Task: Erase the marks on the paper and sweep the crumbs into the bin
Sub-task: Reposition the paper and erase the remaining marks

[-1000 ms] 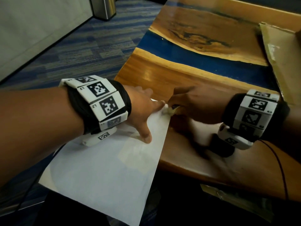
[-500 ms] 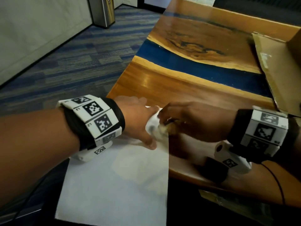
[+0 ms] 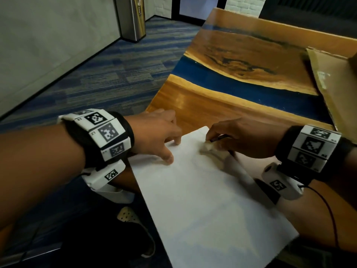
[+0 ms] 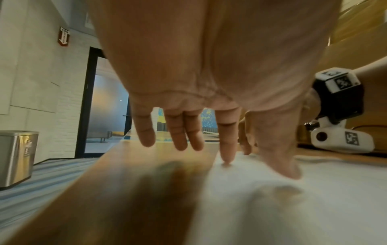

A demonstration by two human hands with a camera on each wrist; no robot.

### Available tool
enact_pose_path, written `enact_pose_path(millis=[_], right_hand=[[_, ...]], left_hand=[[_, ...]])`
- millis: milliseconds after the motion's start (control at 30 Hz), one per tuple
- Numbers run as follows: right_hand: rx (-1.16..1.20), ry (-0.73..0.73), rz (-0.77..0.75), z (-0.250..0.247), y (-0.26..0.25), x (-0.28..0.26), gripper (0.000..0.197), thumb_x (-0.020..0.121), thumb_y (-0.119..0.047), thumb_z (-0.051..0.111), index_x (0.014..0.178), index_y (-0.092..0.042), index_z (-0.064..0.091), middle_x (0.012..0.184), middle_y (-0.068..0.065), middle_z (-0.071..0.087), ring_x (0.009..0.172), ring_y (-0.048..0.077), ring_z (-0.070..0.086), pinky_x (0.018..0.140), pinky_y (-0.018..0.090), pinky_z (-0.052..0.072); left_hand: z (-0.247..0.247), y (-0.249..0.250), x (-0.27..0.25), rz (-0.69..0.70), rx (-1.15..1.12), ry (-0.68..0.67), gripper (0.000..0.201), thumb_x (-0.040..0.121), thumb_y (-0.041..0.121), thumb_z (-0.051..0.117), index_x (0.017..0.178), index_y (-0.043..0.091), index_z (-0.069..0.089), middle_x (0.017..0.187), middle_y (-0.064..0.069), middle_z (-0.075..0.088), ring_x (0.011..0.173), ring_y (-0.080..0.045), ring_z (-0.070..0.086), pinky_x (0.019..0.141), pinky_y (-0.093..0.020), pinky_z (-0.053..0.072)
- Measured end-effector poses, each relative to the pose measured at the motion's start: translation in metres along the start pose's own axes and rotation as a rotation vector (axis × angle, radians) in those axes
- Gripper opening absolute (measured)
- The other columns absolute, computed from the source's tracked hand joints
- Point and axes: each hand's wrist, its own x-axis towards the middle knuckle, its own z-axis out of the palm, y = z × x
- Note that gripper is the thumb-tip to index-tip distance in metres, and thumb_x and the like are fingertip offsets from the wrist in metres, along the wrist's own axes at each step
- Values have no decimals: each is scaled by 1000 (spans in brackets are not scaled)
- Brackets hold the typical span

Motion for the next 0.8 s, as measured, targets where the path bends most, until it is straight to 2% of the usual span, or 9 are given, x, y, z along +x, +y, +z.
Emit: enact_pose_path(millis=[67, 133, 200, 267, 433, 567, 633, 733, 800], right_hand=[[5, 12, 15, -3, -3, 7, 24, 101, -39, 53, 124, -41, 58, 118, -14, 64, 104, 9, 58, 93, 36, 49], [3, 14, 46, -2, -6, 15, 24, 100, -40, 54, 124, -41, 56, 117, -12, 64, 102, 12, 58, 91, 37, 49], [-45, 11, 83, 0, -8, 22, 26, 100, -35, 54, 126, -37, 54, 117, -9, 62, 100, 14, 55, 86, 34, 46], [-90, 18, 104, 1, -9, 24, 24, 101, -34, 53, 125, -33, 53, 112, -8, 60, 94, 13, 53, 79, 31, 41], [-124, 53, 89, 3, -13, 17, 19, 101, -40, 52, 117, -32, 57, 96, -16, 56, 79, 2, 49, 68, 23, 36], [-163, 78, 132, 7, -14, 16, 21, 101, -38, 52, 117, -27, 59, 96, -10, 61, 78, 6, 51, 61, 21, 36], [-198, 83, 72, 11, -25, 12, 21, 101, -38, 51, 116, -26, 59, 104, -4, 66, 84, 14, 56, 66, 26, 44], [-147, 2, -119, 27, -50, 4, 24, 100, -44, 50, 115, -26, 58, 106, -4, 66, 89, 19, 60, 78, 38, 52], [-176, 14, -72, 23, -44, 11, 24, 101, -43, 49, 115, -26, 58, 104, -4, 67, 89, 20, 61, 79, 39, 52]], left_hand=[[1, -5, 7, 14, -21, -14, 79, 75, 65, 75, 143, 53, 37, 150, 13, 25, 138, -17, 27, 110, -42, 36], [1, -8, 13, -10, -12, -97, 97, 73, 68, 74, 149, 62, 14, 164, 15, 3, 151, -22, 8, 119, -52, 23], [3, -12, 19, -17, 17, -156, 99, 74, 74, 69, 148, 66, 4, 166, 16, -13, 154, -23, -8, 122, -59, 12], [4, -14, 22, 4, 40, -184, 94, 75, 77, 64, 146, 69, 3, 166, 14, -19, 154, -23, -16, 121, -64, 9], [7, -16, 18, 7, 65, -212, 85, 78, 80, 57, 141, 75, 0, 165, 13, -23, 154, -26, -17, 119, -67, 11], [9, -15, 18, -34, 86, -207, 98, 70, 88, 56, 145, 70, -5, 165, 13, -24, 154, -24, -18, 120, -66, 13], [10, -16, 18, -43, 88, -226, 109, 61, 91, 60, 144, 70, -8, 165, 13, -26, 153, -24, -20, 118, -67, 13], [10, -15, 17, -52, 84, -247, 116, 56, 91, 64, 143, 70, -10, 164, 13, -29, 153, -24, -22, 117, -69, 14], [10, -14, 18, -51, 88, -246, 117, 56, 89, 65, 143, 69, -10, 164, 12, -29, 153, -25, -22, 118, -68, 15]])
